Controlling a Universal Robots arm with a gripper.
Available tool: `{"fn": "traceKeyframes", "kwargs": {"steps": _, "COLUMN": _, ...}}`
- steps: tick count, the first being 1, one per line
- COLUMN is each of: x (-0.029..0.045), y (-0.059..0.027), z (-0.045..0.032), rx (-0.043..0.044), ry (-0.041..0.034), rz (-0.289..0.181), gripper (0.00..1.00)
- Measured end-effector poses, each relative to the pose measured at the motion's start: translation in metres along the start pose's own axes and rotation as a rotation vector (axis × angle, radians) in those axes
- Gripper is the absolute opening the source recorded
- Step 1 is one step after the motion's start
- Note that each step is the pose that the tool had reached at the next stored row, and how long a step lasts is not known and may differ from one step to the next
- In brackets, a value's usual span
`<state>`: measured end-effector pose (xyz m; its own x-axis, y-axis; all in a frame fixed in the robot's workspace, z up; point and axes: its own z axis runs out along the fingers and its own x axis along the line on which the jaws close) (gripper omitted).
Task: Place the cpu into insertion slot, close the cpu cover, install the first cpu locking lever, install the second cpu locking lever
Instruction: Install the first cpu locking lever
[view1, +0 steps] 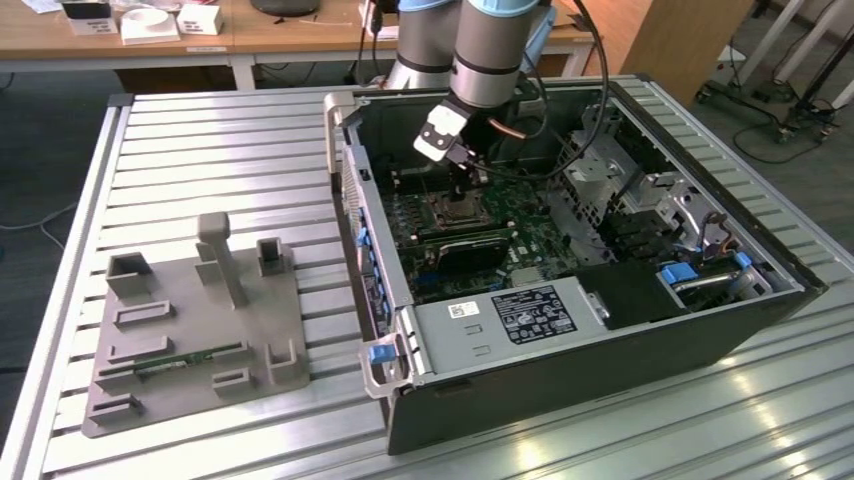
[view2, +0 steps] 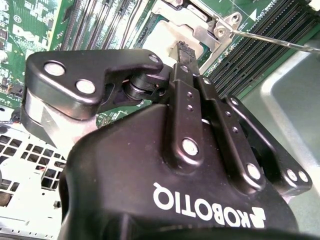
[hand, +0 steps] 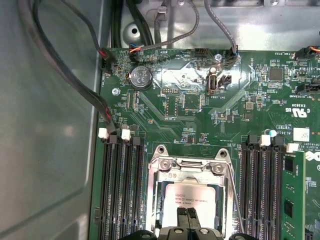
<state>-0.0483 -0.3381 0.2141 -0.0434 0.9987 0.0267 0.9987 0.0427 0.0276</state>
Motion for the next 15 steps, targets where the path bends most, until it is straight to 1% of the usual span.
{"fn": "traceKeyframes", "kwargs": {"steps": 3, "x": 0.0001, "y": 0.0001, "z": -0.0045, "rx": -0.0001, "ry": 0.0002, "rz": -0.001, "gripper": 0.11}}
{"fn": "traceKeyframes", "kwargs": {"steps": 6, "x": 0.0003, "y": 0.0003, "z": -0.0106, "rx": -0.0001, "ry": 0.0002, "rz": -0.002, "gripper": 0.11}}
{"fn": "traceKeyframes", "kwargs": {"steps": 15, "x": 0.0016, "y": 0.0009, "z": -0.0311, "rx": 0.0002, "ry": 0.0003, "rz": -0.010, "gripper": 0.11}}
